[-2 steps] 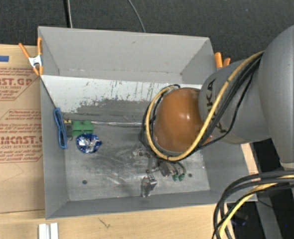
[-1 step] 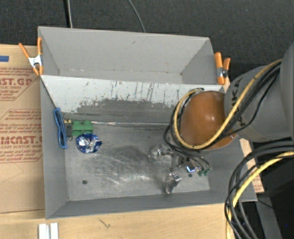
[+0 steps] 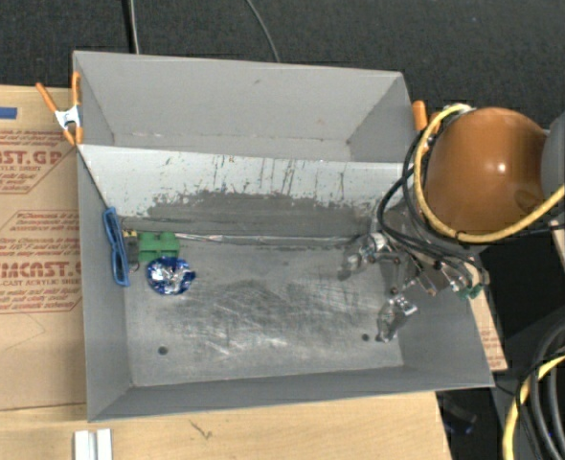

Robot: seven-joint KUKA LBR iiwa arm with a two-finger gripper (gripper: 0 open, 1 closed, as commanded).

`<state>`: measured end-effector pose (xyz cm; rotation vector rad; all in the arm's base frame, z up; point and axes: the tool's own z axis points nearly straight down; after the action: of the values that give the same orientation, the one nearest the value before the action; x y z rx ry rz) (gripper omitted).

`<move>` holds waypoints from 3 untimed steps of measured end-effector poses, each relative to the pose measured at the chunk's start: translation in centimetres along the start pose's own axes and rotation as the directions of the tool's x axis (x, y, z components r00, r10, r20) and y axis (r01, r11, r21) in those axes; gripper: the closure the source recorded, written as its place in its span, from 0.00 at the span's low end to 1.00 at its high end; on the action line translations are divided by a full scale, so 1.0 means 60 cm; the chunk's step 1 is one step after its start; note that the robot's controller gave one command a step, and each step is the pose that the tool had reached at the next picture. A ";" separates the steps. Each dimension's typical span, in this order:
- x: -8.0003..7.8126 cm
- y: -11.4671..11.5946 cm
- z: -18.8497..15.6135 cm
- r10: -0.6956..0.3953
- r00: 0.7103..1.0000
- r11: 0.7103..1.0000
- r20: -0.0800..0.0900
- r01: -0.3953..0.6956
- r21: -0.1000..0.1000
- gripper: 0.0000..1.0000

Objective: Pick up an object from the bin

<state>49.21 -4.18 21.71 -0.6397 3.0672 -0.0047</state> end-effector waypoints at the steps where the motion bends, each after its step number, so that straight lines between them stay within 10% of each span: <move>1: -0.115 0.212 0.246 -0.015 1.000 1.000 -0.002 0.015 -0.005 0.00; 2: -0.276 0.304 0.234 -0.169 0.985 0.986 -0.018 0.169 -0.004 0.00; 3: -0.174 0.360 0.238 0.030 0.999 1.000 0.010 -0.030 -0.006 0.00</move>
Offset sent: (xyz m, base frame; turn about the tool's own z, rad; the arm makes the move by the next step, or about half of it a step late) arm 0.0122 0.1394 -0.1471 -0.0093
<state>50.27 19.74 7.39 -0.5916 3.0677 0.0078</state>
